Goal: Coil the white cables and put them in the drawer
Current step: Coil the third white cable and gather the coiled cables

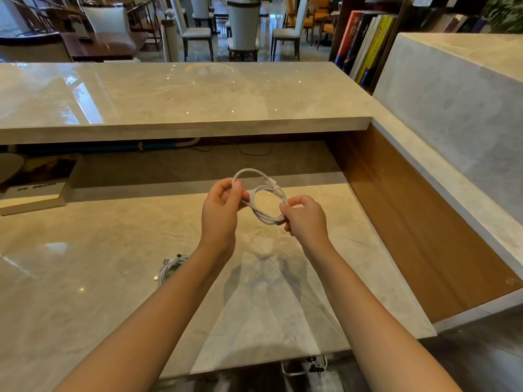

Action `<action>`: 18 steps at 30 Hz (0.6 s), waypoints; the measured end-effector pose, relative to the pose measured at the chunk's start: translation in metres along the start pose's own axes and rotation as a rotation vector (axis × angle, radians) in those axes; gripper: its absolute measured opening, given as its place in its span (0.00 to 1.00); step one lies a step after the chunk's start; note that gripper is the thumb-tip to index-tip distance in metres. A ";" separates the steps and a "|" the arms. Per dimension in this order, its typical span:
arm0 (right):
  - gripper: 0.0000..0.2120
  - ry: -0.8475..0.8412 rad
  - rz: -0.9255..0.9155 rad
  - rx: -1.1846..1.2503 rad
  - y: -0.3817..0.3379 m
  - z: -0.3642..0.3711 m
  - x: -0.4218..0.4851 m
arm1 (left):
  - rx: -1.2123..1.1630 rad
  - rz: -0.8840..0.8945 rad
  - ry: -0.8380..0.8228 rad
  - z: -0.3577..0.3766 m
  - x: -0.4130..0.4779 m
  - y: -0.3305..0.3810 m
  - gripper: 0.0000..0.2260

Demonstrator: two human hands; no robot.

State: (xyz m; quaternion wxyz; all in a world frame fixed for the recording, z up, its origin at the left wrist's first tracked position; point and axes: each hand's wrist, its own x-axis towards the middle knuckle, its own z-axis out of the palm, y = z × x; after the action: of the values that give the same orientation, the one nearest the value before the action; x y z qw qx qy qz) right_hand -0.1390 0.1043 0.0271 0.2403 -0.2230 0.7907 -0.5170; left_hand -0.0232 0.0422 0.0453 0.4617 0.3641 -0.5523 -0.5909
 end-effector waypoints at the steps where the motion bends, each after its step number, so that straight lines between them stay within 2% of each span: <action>1: 0.06 0.001 -0.015 -0.015 0.001 0.000 -0.001 | -0.085 -0.047 -0.023 -0.002 0.002 0.003 0.07; 3: 0.08 0.007 -0.054 -0.068 0.004 0.000 -0.002 | -0.250 -0.111 -0.031 -0.007 0.007 0.009 0.08; 5: 0.09 0.006 -0.107 -0.113 0.007 -0.001 -0.006 | -0.245 -0.120 -0.006 -0.012 0.014 0.015 0.10; 8: 0.08 -0.041 -0.251 -0.113 0.007 -0.004 -0.016 | 0.113 -0.064 -0.002 -0.015 0.024 0.018 0.12; 10: 0.07 -0.083 -0.370 -0.135 0.004 -0.006 -0.022 | 0.297 -0.109 -0.063 -0.013 0.031 0.019 0.13; 12: 0.07 -0.138 -0.477 -0.185 0.000 -0.009 -0.024 | 0.465 -0.212 -0.174 -0.011 0.037 0.023 0.12; 14: 0.08 -0.195 -0.580 -0.249 -0.004 -0.015 -0.023 | 0.613 -0.324 -0.359 -0.014 0.041 0.028 0.11; 16: 0.08 -0.224 -0.679 -0.305 -0.008 -0.020 -0.022 | 0.616 -0.434 -0.549 -0.019 0.043 0.032 0.10; 18: 0.09 -0.208 -0.759 -0.360 -0.011 -0.023 -0.021 | 0.582 -0.494 -0.652 -0.021 0.043 0.033 0.09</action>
State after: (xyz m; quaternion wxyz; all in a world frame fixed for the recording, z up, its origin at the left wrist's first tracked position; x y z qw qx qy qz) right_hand -0.1356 0.1294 0.0480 0.0689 -0.5874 0.7017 -0.3974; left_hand -0.0121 -0.0038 0.0786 -0.0091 0.3939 -0.7071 -0.5871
